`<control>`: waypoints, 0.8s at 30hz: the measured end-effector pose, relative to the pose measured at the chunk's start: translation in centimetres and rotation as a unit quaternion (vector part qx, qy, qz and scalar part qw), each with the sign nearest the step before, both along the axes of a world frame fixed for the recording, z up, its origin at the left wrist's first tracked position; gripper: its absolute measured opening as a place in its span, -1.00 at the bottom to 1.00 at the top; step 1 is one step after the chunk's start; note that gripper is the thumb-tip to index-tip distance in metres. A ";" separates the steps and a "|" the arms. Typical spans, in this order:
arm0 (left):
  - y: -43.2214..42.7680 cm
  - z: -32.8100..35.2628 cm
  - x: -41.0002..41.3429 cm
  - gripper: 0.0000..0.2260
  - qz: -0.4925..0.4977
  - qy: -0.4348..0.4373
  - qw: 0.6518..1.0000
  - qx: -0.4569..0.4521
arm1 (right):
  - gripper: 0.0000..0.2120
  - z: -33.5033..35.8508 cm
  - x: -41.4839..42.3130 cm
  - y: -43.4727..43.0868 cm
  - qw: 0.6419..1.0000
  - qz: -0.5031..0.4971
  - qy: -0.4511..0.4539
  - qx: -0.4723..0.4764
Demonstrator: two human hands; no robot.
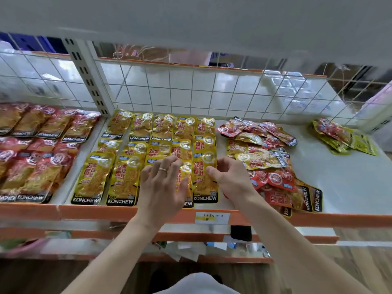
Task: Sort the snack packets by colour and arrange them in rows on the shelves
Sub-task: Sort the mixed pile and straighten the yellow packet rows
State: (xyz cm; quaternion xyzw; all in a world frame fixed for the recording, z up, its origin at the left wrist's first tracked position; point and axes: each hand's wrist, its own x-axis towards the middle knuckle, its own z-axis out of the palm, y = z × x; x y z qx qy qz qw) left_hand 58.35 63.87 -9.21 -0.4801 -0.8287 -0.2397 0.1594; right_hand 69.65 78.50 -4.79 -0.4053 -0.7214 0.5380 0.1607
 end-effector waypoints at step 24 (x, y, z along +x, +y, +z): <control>-0.1 -0.5 0.0 -0.67 0.019 -0.021 1.000 -0.008 | -0.42 0.7 -0.3 -0.3 0.984 0.022 -0.131 0.116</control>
